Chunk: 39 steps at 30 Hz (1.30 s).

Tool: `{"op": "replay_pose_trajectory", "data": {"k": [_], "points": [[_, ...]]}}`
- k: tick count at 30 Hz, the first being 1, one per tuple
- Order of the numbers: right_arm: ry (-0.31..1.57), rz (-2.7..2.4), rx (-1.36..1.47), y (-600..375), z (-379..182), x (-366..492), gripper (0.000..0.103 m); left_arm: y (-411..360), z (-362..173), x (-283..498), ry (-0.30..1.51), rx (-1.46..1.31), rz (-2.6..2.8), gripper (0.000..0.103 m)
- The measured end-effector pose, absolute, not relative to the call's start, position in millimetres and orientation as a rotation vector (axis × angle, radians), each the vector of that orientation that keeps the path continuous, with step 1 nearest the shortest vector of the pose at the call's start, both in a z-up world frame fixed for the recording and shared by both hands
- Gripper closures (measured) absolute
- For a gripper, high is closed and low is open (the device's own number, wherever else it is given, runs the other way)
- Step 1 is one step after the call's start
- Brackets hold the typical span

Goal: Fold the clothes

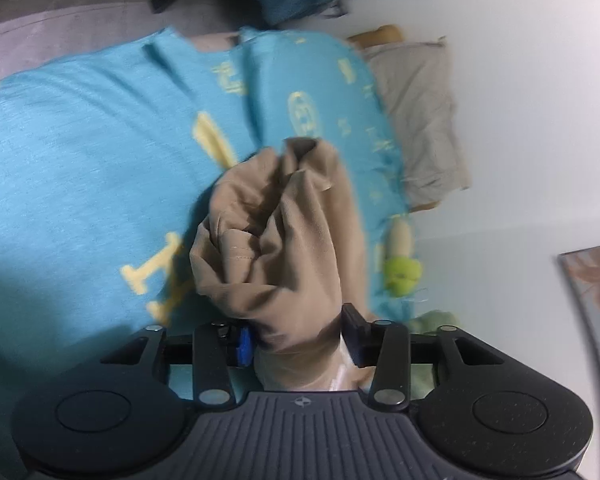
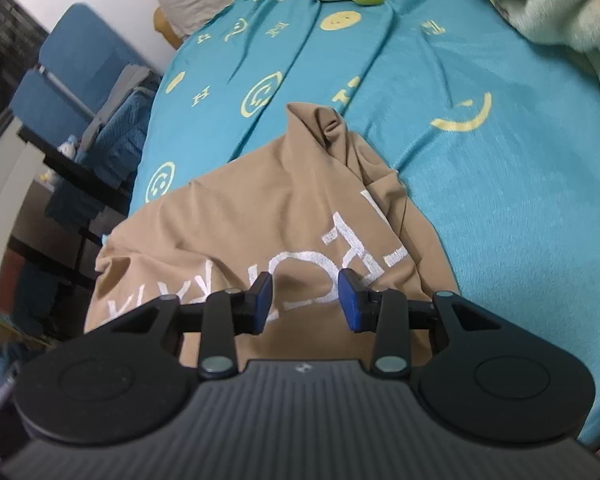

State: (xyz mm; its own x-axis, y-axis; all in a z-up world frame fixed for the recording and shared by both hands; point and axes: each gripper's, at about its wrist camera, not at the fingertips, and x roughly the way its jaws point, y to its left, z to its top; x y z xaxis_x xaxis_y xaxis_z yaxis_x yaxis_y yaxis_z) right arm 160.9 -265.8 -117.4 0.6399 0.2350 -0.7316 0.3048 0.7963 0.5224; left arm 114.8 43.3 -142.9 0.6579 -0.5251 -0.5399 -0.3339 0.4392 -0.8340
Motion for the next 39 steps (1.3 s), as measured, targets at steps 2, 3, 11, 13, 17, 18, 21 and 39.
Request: {"op": "replay_pose_trajectory", "data": {"k": [2, 3, 11, 13, 17, 18, 21, 39], "points": [[0.892, -0.045, 0.696, -268, -118, 161, 0.065, 48, -155, 115, 0.956, -1.171, -0.107, 0.054], [0.891, -0.044, 0.705, -268, -117, 160, 0.065, 50, -159, 115, 0.967, -1.187, -0.101, 0.054], [0.832, 0.111, 0.972, -262, -104, 132, 0.009, 45, -144, 110, 0.879, -1.135, -0.127, 0.077], [0.827, 0.2, 1.071, -251, -110, 128, 0.011, 44, -135, 107, 0.83, -1.131, -0.151, 0.079], [0.94, 0.306, 1.201, -226, -139, 131, 0.011, 44, -118, 98, 0.714, -1.143, -0.211, 0.081], [0.931, 0.279, 1.212, -229, -141, 130, 0.011, 45, -114, 94, 0.694, -1.143, -0.218, 0.081], [0.901, 0.199, 1.243, -238, -146, 128, 0.011, 48, -111, 94, 0.658, -1.181, -0.219, 0.082], [0.717, -0.025, 1.337, -282, -115, 99, 0.074, 38, -38, 93, 0.725, -1.2, -0.244, 0.083]]}}
